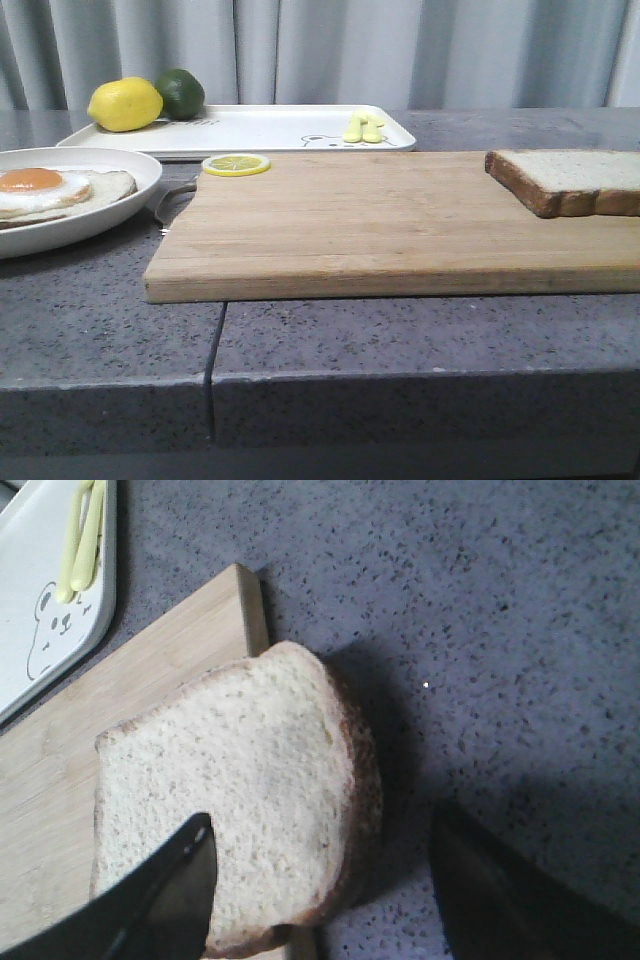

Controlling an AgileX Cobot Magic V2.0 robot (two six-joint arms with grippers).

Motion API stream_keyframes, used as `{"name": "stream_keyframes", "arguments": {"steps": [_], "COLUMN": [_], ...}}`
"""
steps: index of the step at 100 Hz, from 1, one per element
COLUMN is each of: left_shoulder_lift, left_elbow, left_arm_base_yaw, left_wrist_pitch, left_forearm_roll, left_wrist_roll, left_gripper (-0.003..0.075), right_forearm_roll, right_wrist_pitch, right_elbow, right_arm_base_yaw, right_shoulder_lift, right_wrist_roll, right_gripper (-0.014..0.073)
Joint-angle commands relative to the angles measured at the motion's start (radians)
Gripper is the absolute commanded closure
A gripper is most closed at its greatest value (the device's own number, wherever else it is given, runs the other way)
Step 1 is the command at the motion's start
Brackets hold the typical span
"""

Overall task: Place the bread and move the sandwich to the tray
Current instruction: 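Lower the right gripper and close it on the bread slice edge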

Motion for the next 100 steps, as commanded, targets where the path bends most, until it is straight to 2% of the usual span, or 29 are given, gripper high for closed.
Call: {"name": "stream_keyframes", "arguments": {"steps": [1, 49, 73, 100], "left_shoulder_lift": [0.005, 0.005, 0.005, 0.005], "left_elbow": [-0.036, -0.036, -0.036, -0.036], "left_arm_base_yaw": [0.003, 0.003, 0.003, 0.003], "left_wrist_pitch": [-0.061, -0.061, -0.061, -0.061], "left_forearm_roll": [-0.026, -0.026, -0.026, -0.026], "left_wrist_roll": [-0.006, -0.006, -0.006, -0.006], "left_gripper": [0.0300, 0.0300, 0.0300, 0.0299], "right_forearm_roll": [0.055, 0.055, 0.136, 0.139], "right_wrist_pitch": [0.030, 0.038, 0.073, 0.091], "right_elbow": [-0.029, -0.029, -0.029, -0.029], "right_arm_base_yaw": [-0.005, -0.005, -0.005, -0.005], "right_shoulder_lift": [0.001, 0.033, 0.044, 0.070], "right_wrist_roll": [-0.025, -0.044, -0.087, -0.087], "right_gripper": [0.0127, 0.0127, 0.0127, 0.0127]}}
